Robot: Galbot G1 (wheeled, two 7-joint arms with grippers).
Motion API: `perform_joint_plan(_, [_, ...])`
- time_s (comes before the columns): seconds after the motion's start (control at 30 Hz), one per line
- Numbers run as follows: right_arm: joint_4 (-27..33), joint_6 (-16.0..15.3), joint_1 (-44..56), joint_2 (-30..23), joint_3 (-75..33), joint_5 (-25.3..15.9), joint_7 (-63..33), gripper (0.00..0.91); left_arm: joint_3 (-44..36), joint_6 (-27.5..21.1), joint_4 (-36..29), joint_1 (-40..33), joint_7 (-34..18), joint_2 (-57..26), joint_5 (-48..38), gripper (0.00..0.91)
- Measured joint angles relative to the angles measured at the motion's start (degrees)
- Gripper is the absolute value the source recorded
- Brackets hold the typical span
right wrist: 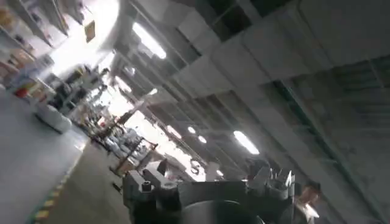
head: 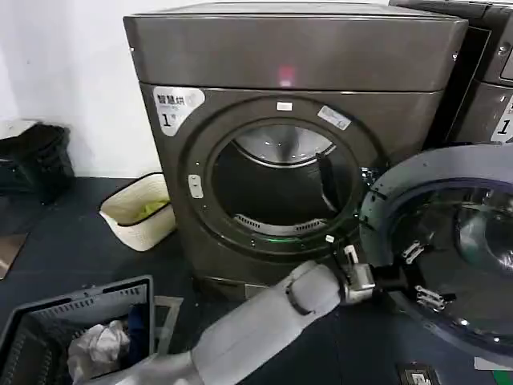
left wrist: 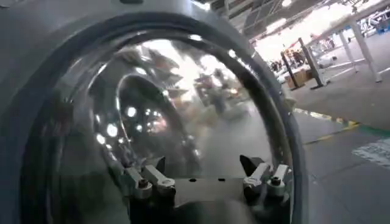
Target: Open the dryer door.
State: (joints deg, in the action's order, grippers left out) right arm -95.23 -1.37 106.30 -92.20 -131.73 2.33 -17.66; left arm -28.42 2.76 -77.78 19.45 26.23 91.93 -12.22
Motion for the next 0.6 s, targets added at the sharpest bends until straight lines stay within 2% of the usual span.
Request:
perform_joint_plan(0.17, [0.9,0.0,0.2,0.0,0.0,-0.3,0.3,0.907,0.2,-0.3,2.4,-0.5,0.0,0.3,0.0,0.907])
perform_joint_plan(0.33, [2.1,1.3,0.1,1.1,0.0,-2.5,0.1,0.907,1.1,-1.1,4.1,-0.7,0.1,0.3,0.1,0.907])
perform_joint_plan(0.6, [2.9,1.7,0.5,2.0,-0.1,-2.5,0.1,0.907,2.3,-1.6,6.3,-1.2,-0.7,0.3,-0.6,0.907])
